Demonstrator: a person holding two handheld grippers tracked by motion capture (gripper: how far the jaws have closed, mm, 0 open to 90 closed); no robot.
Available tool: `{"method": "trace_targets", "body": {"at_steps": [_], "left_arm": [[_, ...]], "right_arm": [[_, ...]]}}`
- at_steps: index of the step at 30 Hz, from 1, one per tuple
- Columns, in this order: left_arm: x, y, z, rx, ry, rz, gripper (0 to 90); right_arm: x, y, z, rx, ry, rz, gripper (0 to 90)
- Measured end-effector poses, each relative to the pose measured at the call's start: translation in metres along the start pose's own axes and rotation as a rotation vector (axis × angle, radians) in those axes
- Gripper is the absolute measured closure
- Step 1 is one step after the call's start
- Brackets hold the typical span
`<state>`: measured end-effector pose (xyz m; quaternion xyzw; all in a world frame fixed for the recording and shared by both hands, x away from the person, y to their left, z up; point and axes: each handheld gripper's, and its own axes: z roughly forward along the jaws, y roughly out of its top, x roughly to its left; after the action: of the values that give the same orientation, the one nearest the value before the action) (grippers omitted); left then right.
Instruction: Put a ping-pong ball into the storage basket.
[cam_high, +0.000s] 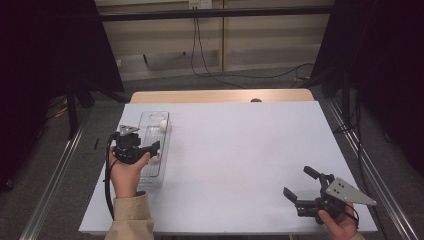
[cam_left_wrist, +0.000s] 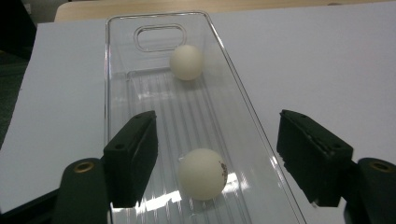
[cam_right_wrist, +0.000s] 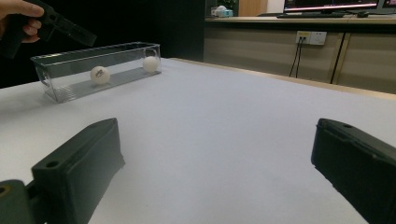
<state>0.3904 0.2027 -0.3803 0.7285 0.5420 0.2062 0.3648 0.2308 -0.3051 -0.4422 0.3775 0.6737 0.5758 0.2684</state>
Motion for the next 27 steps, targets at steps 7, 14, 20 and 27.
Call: {"method": "trace_targets", "body": {"at_steps": [7,14,20,27], "left_arm": [[-0.0022,0.0006,-0.0001,-0.004,-0.005,0.017,24.5],[-0.0042,0.0009,-0.0002,-0.017,-0.013,0.027,15.9],[-0.0062,0.0019,-0.0025,-0.051,-0.026,0.021,11.2],[-0.0091,0.0000,-0.0083,-0.092,-0.049,0.040,5.3]], "right_arm": [[0.0006,0.0003,0.0007,-0.001,-0.002,0.005,1.1],[0.0009,0.0009,-0.0002,0.000,-0.005,-0.002,1.1],[0.0022,0.0006,-0.0015,0.002,-0.005,-0.004,1.1],[0.0016,0.0003,-0.0030,0.000,-0.012,-0.002,1.1]]}}
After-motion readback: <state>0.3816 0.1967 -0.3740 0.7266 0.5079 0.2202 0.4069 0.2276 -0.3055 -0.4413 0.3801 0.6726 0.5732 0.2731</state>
